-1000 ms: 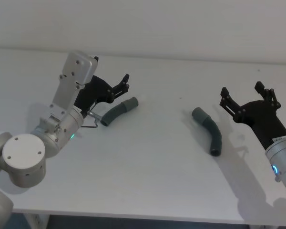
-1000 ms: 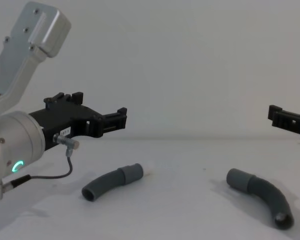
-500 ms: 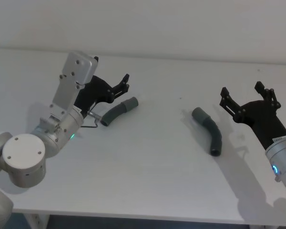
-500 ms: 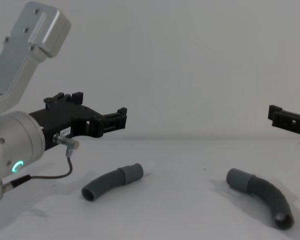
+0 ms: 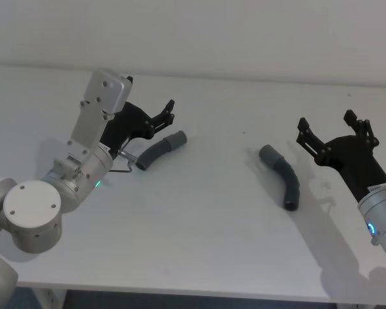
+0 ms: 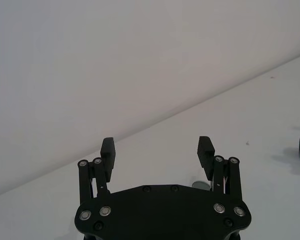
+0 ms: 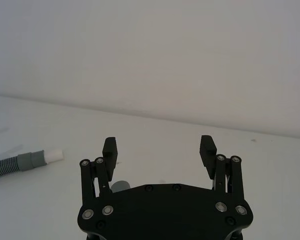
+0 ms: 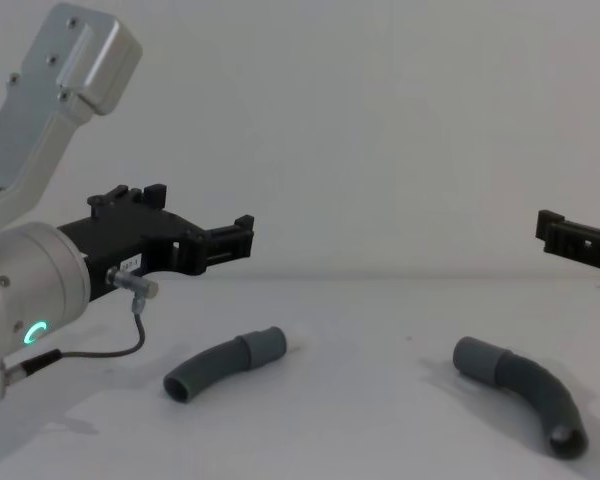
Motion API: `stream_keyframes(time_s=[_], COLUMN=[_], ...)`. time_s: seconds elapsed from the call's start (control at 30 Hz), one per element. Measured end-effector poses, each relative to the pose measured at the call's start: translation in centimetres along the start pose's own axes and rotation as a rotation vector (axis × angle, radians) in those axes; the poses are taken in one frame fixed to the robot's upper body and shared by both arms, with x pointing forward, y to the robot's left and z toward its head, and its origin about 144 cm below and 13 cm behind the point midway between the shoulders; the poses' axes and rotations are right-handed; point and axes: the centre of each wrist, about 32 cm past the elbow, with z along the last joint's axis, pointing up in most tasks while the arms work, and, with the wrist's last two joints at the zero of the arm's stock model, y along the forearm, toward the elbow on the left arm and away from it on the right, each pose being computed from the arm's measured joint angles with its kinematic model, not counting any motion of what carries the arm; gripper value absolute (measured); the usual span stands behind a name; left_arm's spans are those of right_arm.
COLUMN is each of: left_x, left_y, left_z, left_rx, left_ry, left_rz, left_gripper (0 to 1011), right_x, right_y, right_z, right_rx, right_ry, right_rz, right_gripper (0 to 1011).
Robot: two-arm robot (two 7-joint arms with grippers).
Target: Use both hands to pick up one end of the pipe from the table, align the ends, and insert them.
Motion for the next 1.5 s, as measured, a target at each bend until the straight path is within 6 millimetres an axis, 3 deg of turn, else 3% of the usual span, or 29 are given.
stream_keyframes(time_s=[0.37,0.8,1.2,1.5], left_x=[0.0,0.0,1.3,2.1], left_y=[0.0,-0.1,-0.3,-1.0], left_z=[0.1,1.8,3.1,3.0], left_rx=[0.008,0.102,0.192,0.239], left_ry=[0.000,-0.019,-0.029,-0.016], left_rz=[-0.002,-0.035,-0.094,-0.118], left_gripper=[1001,1001,1001,1001], right_x=[0.0,0.0,0.0,0.0], right_y=[0.0,0.0,0.0,0.0], right_z=[0.0,0.0,0.0,0.0], right_rx=[0.000,0.000,0.000,0.000], right_ry=[0.000,0.000,0.000,0.000], right_rz=[0.000,0.000,0.000,0.000], right_gripper=[1000,1000,1000,1000])
